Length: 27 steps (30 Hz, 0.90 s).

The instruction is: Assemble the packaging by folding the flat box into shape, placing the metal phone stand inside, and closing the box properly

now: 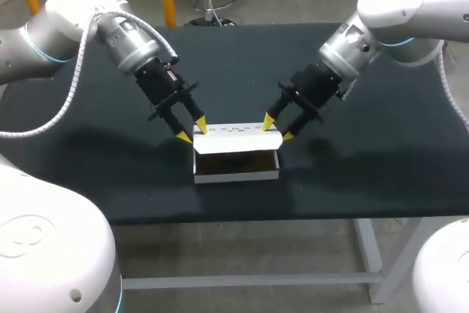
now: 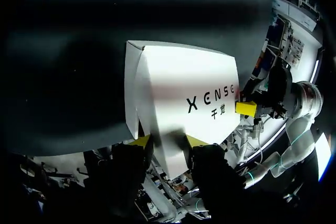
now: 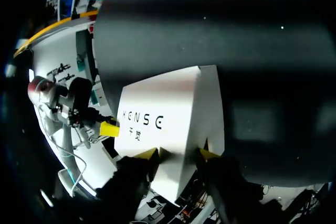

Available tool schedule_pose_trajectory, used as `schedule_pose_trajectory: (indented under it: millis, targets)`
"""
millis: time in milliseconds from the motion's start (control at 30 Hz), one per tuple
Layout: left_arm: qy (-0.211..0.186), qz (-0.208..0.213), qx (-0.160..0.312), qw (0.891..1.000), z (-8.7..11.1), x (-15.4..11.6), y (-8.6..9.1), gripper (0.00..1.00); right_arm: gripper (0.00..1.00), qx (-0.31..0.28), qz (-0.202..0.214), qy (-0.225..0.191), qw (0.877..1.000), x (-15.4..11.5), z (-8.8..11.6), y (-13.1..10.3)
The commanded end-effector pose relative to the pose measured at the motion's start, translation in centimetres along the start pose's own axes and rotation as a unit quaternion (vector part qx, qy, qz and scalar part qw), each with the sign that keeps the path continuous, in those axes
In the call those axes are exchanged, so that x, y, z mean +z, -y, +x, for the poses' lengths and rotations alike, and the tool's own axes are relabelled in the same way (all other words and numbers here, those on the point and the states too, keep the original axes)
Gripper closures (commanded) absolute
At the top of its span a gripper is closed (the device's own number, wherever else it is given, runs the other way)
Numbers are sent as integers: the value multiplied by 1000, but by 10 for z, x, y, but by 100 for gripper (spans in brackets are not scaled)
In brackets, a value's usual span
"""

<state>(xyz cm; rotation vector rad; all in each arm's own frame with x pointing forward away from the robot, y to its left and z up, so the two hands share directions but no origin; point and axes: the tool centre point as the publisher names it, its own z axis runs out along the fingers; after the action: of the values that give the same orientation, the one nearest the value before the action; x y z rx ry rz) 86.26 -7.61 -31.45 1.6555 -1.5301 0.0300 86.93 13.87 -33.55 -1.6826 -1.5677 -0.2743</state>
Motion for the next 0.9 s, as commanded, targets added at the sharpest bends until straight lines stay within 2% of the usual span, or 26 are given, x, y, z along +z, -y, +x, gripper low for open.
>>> schedule_pose_trajectory:
  millis: [33,467,900]
  targets:
    - [2,-19,-1,1000,4,-1,8,60,49,1,11,0,1000,1,5,-6]
    - [0,-40,-6,999,2,-6,14,61,49,4,20,-3,1000,-2,7,-9]
    - [2,-60,-8,998,4,-9,12,60,48,8,30,-6,999,-2,9,-8]
